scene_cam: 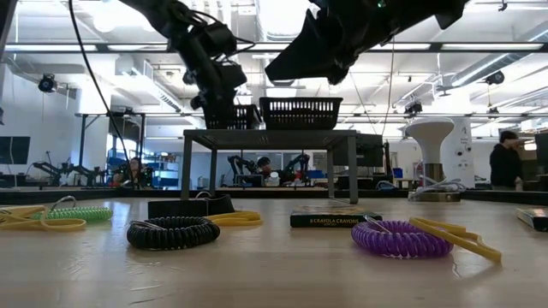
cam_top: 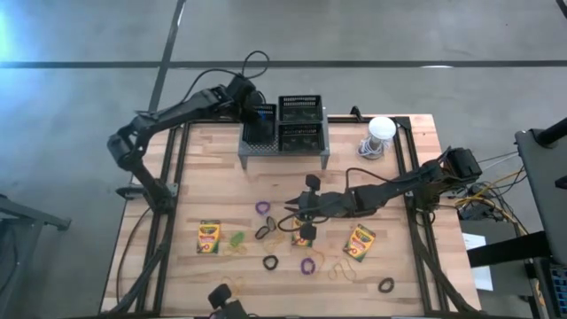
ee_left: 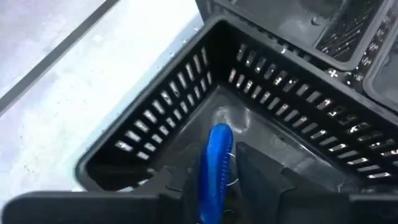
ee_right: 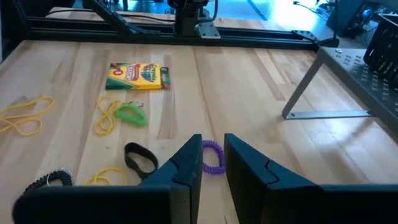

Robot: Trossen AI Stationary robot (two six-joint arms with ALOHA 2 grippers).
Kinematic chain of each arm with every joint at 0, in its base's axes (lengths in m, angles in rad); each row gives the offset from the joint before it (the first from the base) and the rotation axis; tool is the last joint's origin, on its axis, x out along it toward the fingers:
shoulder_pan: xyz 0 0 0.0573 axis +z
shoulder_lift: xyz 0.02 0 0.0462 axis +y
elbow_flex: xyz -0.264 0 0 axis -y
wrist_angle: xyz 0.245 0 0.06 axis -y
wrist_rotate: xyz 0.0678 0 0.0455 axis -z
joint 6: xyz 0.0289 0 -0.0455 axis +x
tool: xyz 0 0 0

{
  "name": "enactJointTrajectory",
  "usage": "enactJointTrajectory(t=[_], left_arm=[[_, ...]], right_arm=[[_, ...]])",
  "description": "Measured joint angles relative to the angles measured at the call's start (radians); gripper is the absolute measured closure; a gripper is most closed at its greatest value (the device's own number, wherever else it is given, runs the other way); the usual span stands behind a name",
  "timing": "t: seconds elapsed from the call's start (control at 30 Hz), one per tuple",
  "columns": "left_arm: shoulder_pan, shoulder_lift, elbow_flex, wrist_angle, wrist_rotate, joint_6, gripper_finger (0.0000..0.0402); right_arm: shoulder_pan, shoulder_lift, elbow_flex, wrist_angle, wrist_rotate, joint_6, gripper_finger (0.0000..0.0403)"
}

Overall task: Pick & Place Office Desk Supplies
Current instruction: Put the blue spring keychain into the middle black bin on the shelf, then put the crayon boxes into the bottom black bin on the shelf

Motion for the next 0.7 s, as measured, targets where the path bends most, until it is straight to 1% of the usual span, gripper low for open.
enactJointTrajectory(t=[0.23,0.5,0.6,0.7], left_arm=[[-0.001,-0.04,0.0,0.016,0.0,0.0,0.0261],[-0.011,-0.156,0.0,0.035,-0.001,0.001,0.0259],[-0.035,-0.212,-0.001,0.022,0.008,0.008,0.026],[-0.092,-0.272,-0.018,0.02,0.049,0.049,0.0264]], right_arm=[[0.001,0.0,0.0,0.008,0.0,0.003,0.0342],[0.0,0.0,0.0,0.025,-0.001,0.003,0.0346],[0.0,0.0,0.001,0.025,-0.001,0.003,0.0346],[0.001,0.0,0.001,0.024,-0.002,0.026,0.0344]])
